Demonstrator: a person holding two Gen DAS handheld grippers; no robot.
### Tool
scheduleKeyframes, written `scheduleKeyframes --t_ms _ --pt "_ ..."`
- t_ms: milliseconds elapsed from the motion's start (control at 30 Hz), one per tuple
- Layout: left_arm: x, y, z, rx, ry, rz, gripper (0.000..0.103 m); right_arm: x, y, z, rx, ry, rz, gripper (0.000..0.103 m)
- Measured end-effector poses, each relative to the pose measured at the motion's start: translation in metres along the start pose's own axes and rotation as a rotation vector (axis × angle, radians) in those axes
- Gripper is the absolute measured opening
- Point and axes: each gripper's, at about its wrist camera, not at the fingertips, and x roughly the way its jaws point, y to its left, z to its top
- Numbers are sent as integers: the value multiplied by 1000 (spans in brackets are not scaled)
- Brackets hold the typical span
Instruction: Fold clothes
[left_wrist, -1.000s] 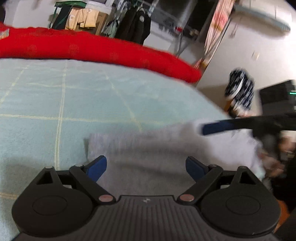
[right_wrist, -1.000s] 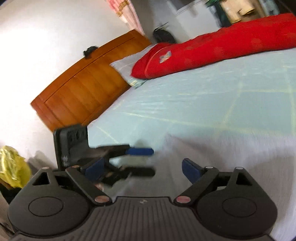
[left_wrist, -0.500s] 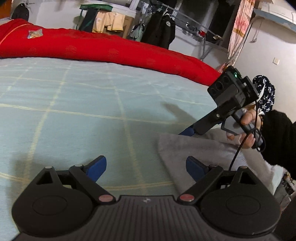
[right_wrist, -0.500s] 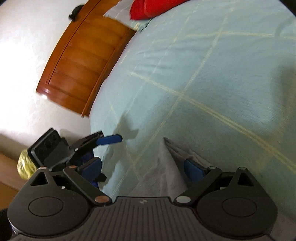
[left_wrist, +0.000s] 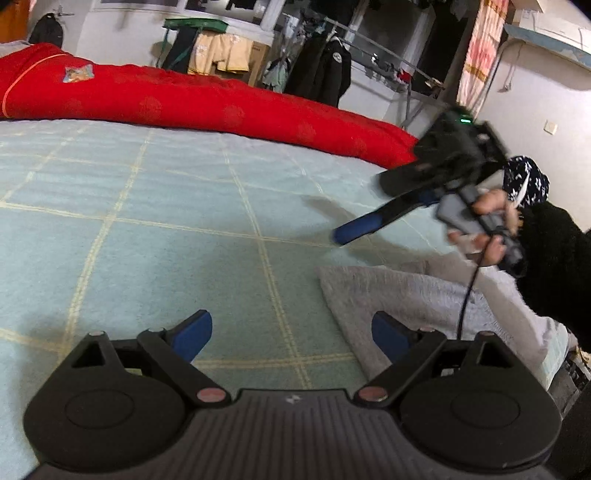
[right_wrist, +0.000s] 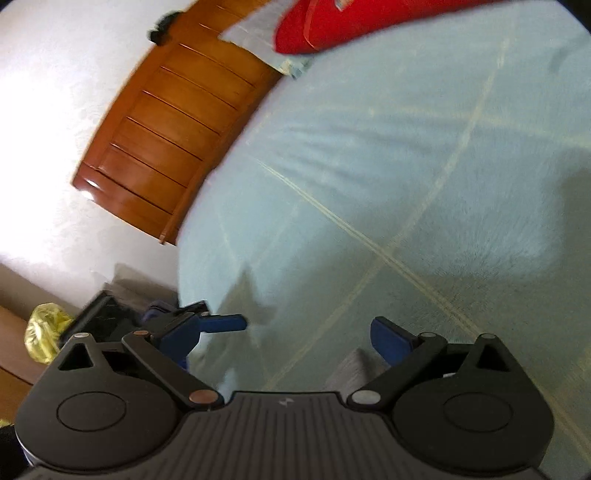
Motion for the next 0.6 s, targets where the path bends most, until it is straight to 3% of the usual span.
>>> scheduleKeyframes --t_ms 133,267,367,500,600 --pt "-4 -3 -6 -24 5 18 95 -5 7 -19 21 30 41 102" --pt "-10 -20 -6 -2 21 35 95 12 -7 -35 39 88 -111 99" --pt "-21 -35 -5 38 15 42 95 -14 1 -41 90 8 -97 100" --pt "-31 -51 -7 44 3 26 95 -50 32 -71 56 -55 -60 102" --pt "-31 -69 -8 55 16 12 95 -57 26 -98 77 -44 -222 102"
